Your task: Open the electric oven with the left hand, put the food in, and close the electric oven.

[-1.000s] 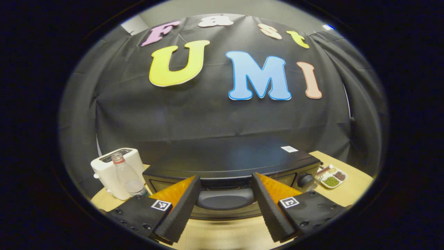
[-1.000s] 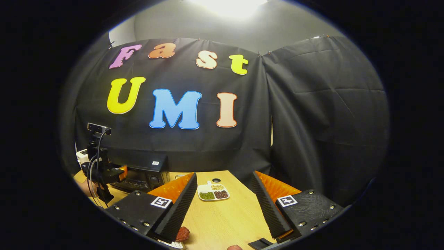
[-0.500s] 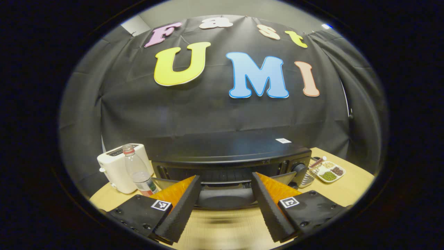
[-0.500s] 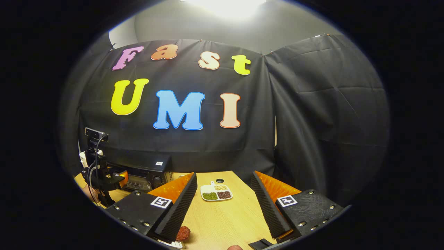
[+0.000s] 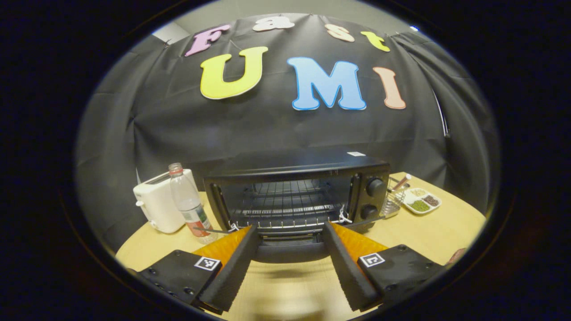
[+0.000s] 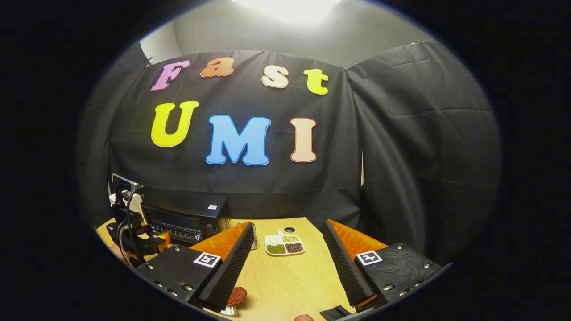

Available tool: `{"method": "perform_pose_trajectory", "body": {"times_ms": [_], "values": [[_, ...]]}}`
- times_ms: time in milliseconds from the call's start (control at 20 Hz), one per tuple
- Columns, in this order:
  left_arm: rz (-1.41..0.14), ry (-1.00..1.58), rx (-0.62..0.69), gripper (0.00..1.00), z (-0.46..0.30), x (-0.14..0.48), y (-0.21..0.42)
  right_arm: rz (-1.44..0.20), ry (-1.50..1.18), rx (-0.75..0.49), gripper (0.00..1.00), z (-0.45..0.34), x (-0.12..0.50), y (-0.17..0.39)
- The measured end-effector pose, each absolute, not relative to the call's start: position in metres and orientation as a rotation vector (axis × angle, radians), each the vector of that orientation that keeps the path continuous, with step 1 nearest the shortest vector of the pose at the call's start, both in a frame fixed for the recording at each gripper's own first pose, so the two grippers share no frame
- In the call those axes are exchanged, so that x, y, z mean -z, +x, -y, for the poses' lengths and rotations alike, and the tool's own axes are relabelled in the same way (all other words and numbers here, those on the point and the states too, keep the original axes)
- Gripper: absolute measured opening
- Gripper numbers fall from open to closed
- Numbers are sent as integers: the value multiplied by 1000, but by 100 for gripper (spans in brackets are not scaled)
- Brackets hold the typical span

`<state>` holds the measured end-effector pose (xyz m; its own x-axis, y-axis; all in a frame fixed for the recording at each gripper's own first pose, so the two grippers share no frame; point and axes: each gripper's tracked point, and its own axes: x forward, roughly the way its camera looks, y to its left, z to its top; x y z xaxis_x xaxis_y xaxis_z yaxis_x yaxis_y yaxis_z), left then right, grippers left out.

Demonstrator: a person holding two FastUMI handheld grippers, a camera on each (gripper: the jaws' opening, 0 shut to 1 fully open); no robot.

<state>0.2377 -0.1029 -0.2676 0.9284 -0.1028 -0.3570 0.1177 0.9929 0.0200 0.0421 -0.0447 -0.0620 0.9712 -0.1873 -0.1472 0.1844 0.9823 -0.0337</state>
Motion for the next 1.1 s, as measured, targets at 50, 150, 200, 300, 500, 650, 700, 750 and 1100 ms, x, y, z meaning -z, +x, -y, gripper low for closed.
{"method": "perform_pose_trajectory", "body": {"times_ms": [50,150,200,300,500,650,700,750,1100], "values": [[-377,43,112,100,103,272,233,-152,-24,188,95,47,62,40],[-401,42,111,100,104,282,224,-157,-23,186,95,49,64,34],[-414,33,107,98,104,288,219,-160,-16,181,95,48,65,31],[-452,3,93,98,103,300,212,-167,-9,174,95,49,67,26],[-513,-18,71,100,104,322,196,-183,-20,162,95,53,72,18],[-540,-20,69,96,107,333,184,-206,-14,149,95,54,78,13],[-548,-22,71,98,109,336,180,-218,-11,144,95,54,83,13],[-558,-24,73,98,110,338,175,-235,-7,133,95,51,87,13],[-522,-35,57,98,100,308,151,-276,35,14,95,28,103,25]]}}
